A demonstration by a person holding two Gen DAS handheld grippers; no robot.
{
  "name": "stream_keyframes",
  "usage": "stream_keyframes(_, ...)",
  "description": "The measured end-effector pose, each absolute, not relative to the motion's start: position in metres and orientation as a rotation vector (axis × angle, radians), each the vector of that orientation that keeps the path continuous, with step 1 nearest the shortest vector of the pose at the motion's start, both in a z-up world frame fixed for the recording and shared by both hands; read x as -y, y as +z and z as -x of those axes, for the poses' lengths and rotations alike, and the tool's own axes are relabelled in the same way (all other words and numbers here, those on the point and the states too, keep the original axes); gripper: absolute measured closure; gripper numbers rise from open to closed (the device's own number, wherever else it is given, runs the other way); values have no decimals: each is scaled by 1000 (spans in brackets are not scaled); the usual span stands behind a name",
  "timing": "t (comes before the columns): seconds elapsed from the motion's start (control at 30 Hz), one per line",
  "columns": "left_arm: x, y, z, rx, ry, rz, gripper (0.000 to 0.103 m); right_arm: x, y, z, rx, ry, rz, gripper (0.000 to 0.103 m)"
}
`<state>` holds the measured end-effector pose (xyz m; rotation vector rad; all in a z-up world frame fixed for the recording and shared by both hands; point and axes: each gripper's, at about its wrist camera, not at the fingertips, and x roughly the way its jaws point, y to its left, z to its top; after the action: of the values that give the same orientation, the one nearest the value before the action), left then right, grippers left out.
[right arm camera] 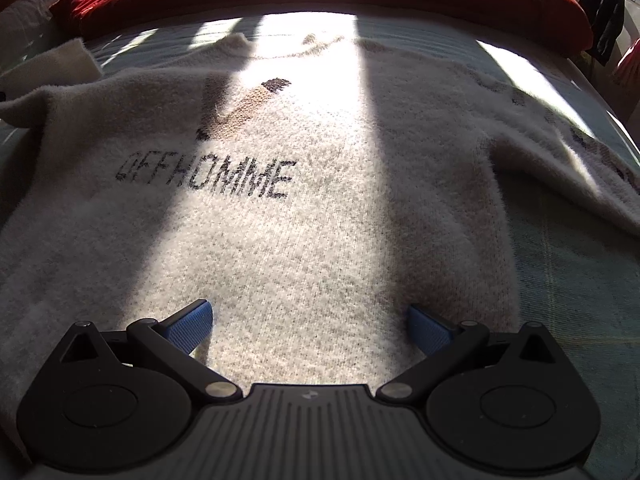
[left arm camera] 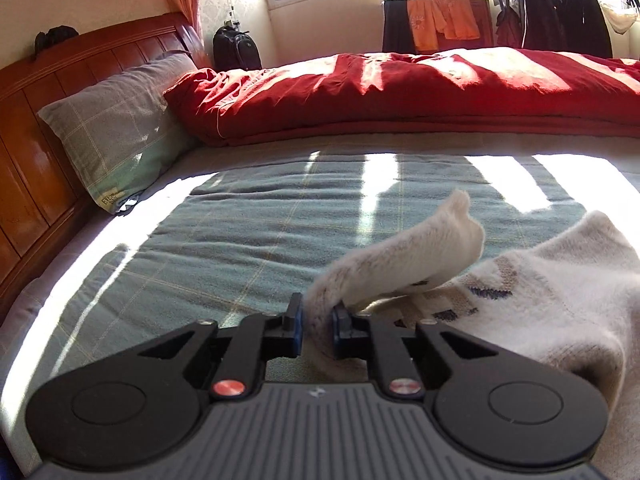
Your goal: Fold clothes
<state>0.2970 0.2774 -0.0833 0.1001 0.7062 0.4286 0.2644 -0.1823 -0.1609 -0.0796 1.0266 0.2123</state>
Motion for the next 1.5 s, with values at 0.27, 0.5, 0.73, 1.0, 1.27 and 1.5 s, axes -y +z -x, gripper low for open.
stream_keyframes(0.27, -282, -99, -284, -741, 418, -125, 81, 178, -156, -264, -1027, 234, 88, 0)
stream_keyframes(0.5, -290, -123, -258, -814, 409, -114, 44, 173, -151, -264, -1015, 256, 94, 0)
stream_keyframes(0.73, -269, -135, -251, -856, 371, -213, 39, 169, -144, -258, -997, 267, 112, 0)
stream_keyframes(1.0, -202, -135, -275, -762, 268, -622, 39, 168, -141, -256, -987, 268, 113, 0)
stream_keyframes(1.27, -209, -140, -314, -789, 314, -628, 66, 172, -140, -258, -997, 255, 108, 0)
stream_keyframes(1.5, -272, -126, -288, -763, 472, -601, 64, 171, -145, -262, -1014, 252, 89, 0)
